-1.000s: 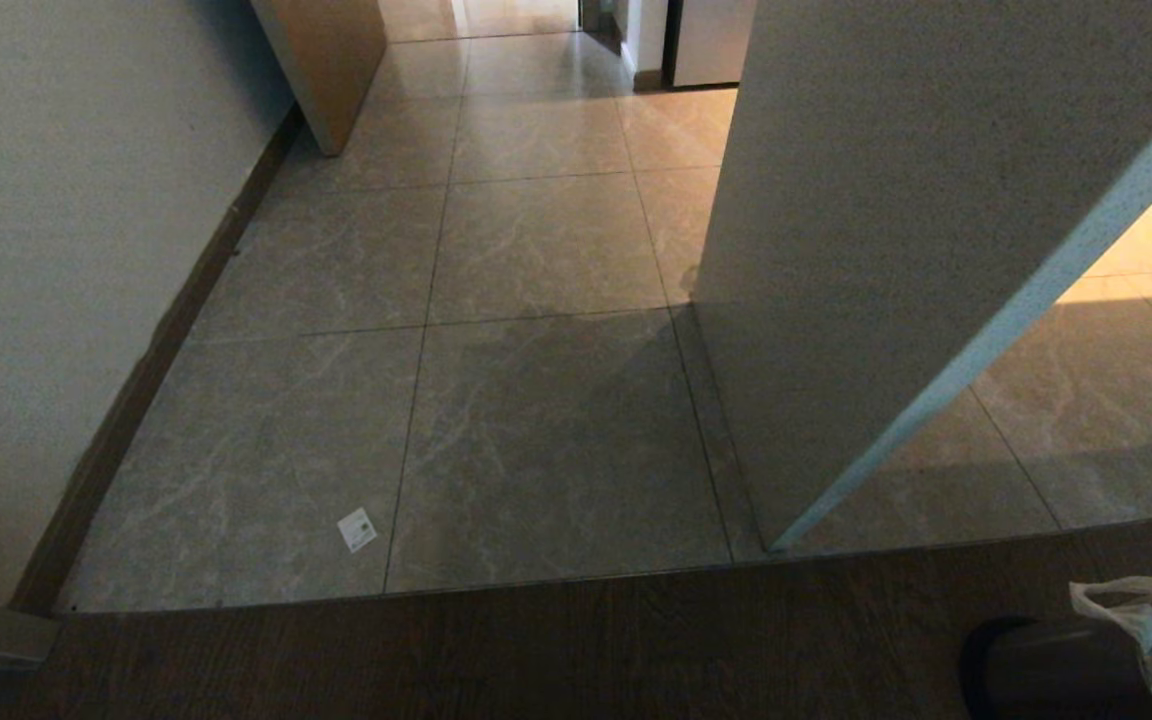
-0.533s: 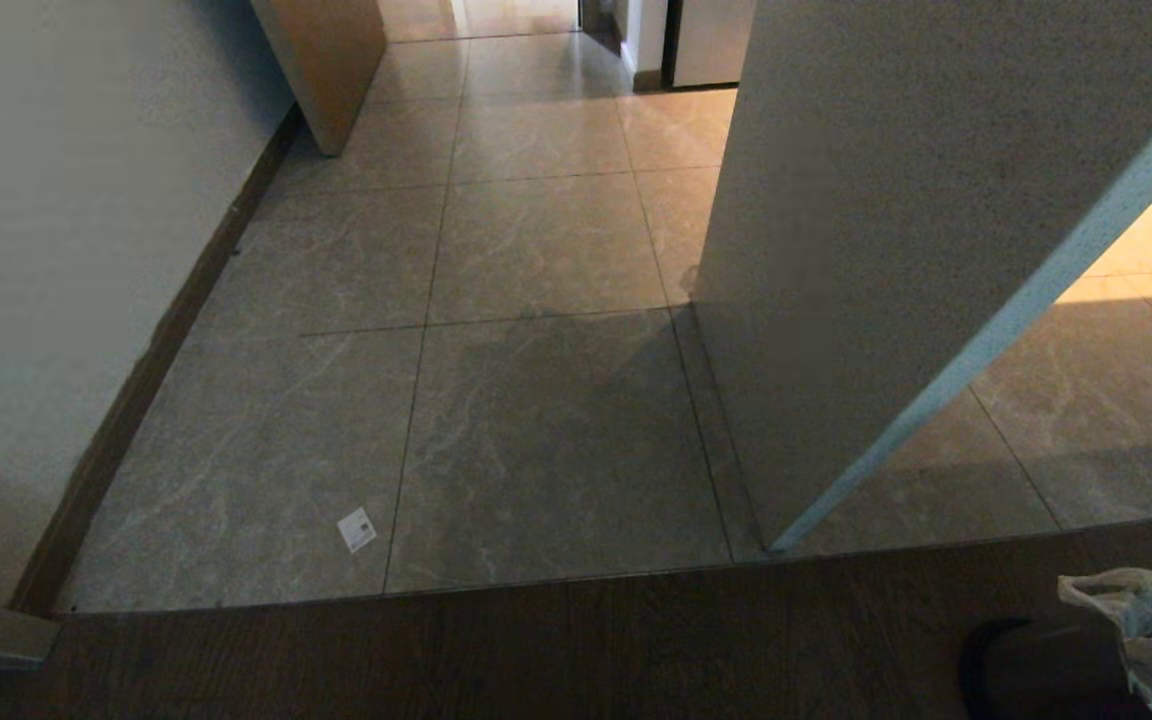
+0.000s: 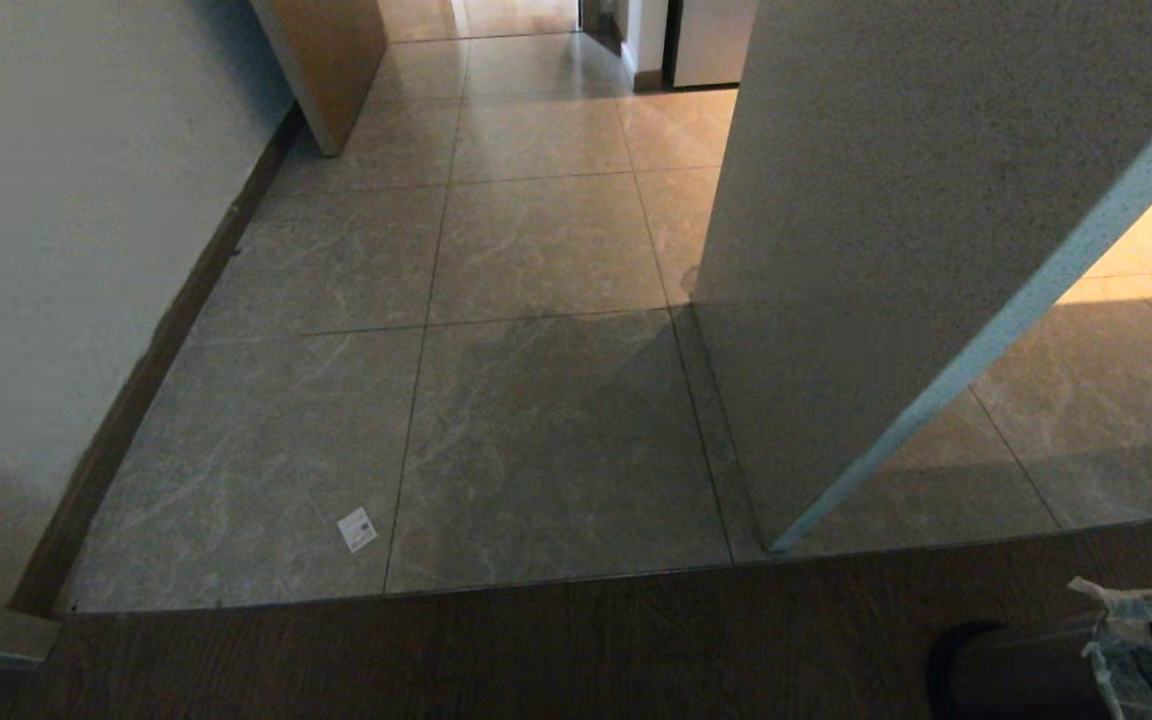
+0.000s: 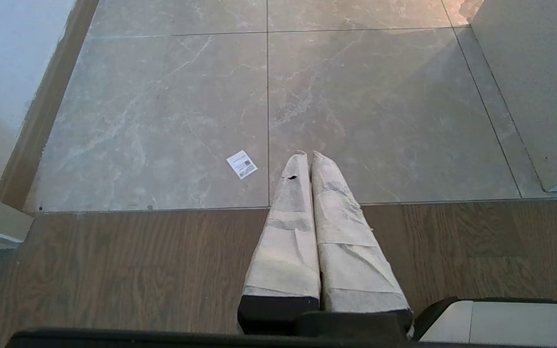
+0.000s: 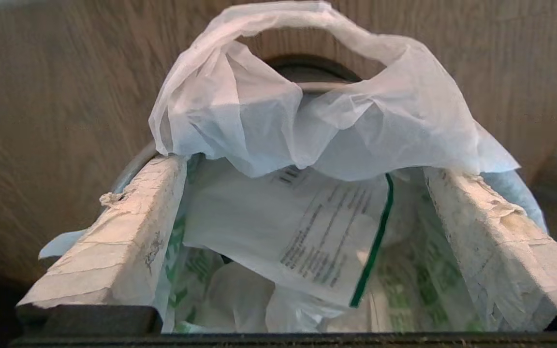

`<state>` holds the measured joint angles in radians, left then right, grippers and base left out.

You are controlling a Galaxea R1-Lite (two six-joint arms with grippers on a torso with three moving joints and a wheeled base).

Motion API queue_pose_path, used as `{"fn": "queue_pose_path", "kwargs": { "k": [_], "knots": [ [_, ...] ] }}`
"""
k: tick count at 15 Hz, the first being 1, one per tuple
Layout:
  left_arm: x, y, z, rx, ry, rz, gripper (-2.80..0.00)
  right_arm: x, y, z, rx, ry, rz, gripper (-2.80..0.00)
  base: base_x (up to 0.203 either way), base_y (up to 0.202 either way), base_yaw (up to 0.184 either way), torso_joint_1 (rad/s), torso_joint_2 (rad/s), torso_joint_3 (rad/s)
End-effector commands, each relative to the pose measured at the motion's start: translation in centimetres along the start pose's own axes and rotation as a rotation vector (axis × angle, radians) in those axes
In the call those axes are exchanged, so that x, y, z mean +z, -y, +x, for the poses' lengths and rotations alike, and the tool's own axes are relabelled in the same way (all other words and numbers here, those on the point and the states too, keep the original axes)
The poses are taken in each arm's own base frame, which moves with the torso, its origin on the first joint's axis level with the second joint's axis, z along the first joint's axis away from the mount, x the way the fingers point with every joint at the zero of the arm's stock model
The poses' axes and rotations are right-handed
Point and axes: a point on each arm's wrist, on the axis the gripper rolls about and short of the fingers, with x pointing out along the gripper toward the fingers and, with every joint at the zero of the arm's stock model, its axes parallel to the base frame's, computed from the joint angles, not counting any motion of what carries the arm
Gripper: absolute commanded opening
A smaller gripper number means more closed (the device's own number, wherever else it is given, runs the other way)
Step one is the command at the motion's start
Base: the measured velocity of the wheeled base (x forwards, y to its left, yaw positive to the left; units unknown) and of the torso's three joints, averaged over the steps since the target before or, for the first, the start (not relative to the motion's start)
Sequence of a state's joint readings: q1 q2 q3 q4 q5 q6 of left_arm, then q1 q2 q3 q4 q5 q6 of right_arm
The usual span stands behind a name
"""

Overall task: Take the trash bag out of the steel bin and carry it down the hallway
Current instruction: Pick up the trash bag

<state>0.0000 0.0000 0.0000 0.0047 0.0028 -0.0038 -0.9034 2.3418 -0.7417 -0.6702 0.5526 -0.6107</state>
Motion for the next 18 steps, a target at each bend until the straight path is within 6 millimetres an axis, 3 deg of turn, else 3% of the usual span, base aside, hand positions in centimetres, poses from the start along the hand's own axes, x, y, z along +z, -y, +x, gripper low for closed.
{"fn": "queue_pose_path", "kwargs": {
  "k": [1,14,15,18],
  "knots": [
    [0.0,0.0,0.0,0.0,0.0,-0.001,-2.8,-0.4,0.2,0.7,0.024,0.029,0.002,0.0,0.0,0.0,0.0,0.0,0.0,0.0],
    [0.0,0.0,0.0,0.0,0.0,-0.001,-2.8,-2.3,1.0,1.9,0.13,0.166,0.031,0.0,0.0,0.0,0.0,0.0,0.0,0.0],
    [0.0,0.0,0.0,0.0,0.0,-0.001,-2.8,-2.4,1.1,1.9,0.128,0.173,0.033,-2.8,0.0,0.0,0.0,0.0,0.0,0.0],
    [0.0,0.0,0.0,0.0,0.0,-0.001,-2.8,-2.5,1.3,1.9,0.125,0.178,0.035,-2.8,0.0,0.0,0.0,0.0,0.0,0.0]
  ]
}}
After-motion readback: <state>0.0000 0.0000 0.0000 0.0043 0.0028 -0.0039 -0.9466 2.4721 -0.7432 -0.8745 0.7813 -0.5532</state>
